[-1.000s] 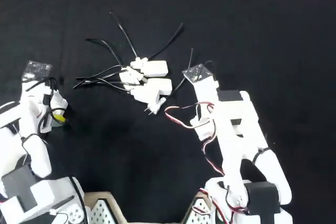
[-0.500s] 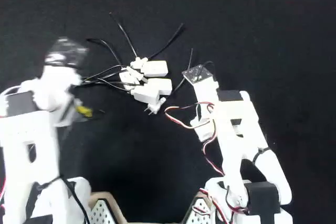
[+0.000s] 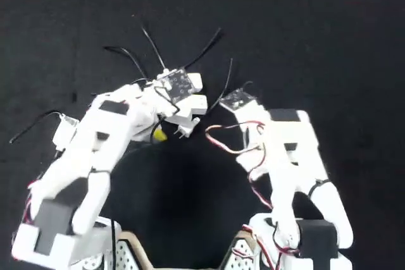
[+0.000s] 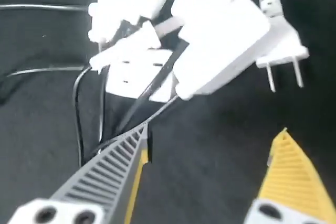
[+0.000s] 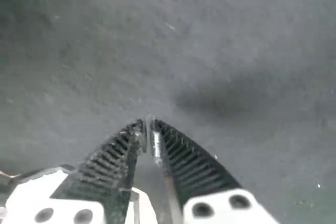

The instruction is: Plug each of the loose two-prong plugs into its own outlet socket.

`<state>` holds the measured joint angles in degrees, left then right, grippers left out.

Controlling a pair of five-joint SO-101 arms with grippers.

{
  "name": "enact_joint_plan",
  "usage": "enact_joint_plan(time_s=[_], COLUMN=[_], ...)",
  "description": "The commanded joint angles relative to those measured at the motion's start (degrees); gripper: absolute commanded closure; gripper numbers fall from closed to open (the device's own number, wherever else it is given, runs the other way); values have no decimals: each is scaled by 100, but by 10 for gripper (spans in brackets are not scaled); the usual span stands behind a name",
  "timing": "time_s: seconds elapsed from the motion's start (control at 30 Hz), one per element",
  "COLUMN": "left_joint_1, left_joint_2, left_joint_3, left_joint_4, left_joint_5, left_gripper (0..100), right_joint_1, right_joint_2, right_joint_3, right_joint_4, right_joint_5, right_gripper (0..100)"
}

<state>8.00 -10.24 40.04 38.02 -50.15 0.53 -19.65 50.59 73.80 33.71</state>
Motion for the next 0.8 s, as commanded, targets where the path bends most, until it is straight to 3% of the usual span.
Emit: enact_joint_plan(time_s=[0.0,0.17,0.33,0.57,0.77], left_joint_1=[92,286,514,558,989], left_joint_2=[413,378,413,431,448], left_joint_3=[-673,-637,-418,-57,778], left_joint_4=[-352,-563,-580,-1275,-1371], left_joint_5=[-35,-97,-1002,-1231,-2031], left_gripper=[662,758,734,732,737], right_joint_1=[589,651,316,273,273], right_joint_2=[-22,-22,-22,-22,-22], right_joint_3=[171,822,1376,1455,1464], right_joint_4=[-237,-905,-1424,-1582,-1618], right_joint_5=[352,475,440,440,440], right_gripper=[986,986,986,986,986])
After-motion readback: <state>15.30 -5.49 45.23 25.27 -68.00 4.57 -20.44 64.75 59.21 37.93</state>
